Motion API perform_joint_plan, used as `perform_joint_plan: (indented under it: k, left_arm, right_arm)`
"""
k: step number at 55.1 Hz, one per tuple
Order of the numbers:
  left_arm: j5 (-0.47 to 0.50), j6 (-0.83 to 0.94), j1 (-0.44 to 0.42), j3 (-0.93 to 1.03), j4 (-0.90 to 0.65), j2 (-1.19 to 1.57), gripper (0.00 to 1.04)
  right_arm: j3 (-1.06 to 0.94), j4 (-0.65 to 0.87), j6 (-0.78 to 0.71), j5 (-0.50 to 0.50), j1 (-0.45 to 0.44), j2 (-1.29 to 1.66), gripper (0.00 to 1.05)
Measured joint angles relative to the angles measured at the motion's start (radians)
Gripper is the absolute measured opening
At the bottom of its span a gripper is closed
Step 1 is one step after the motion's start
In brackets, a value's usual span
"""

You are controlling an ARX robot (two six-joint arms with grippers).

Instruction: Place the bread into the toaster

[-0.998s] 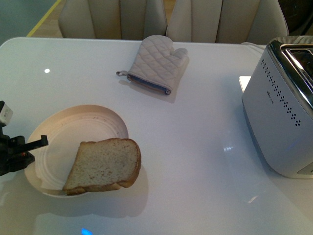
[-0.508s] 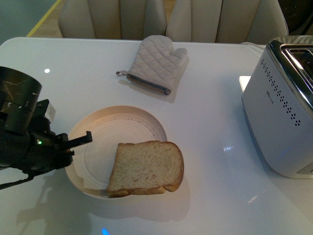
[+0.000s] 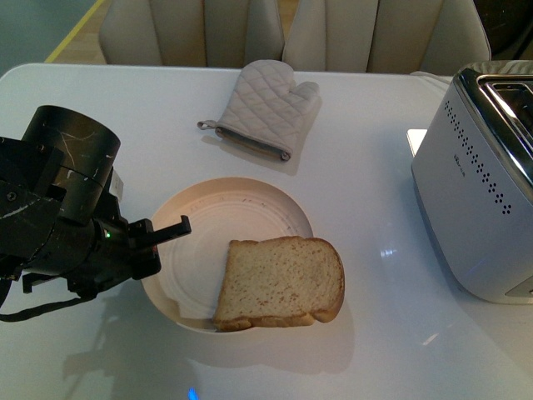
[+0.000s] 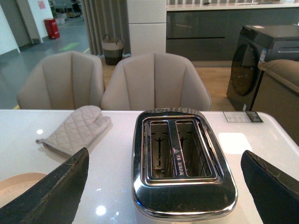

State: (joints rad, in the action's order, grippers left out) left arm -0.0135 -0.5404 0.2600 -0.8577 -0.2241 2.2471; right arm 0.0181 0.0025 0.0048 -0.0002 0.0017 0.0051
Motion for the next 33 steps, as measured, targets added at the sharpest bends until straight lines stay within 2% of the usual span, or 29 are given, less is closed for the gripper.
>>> perform_joint_plan:
  k: [13,29,33]
  left_arm:
    - [0.028,0.006,-0.013,0.058,-0.049,-0.098,0.55]
    - [0.049,0.046,-0.107,0.218,-0.089,-0.465,0.98]
    - [0.06,0.07,-0.138,0.277,-0.086,-0.595,0.97]
  right_arm:
    - [0.0,0.0,0.0,0.0,0.0,0.0,0.96]
    - [0.0,0.0,0.0,0.0,0.0,0.0,0.96]
    - [0.0,0.0,0.0,0.0,0.0,0.0,0.96]
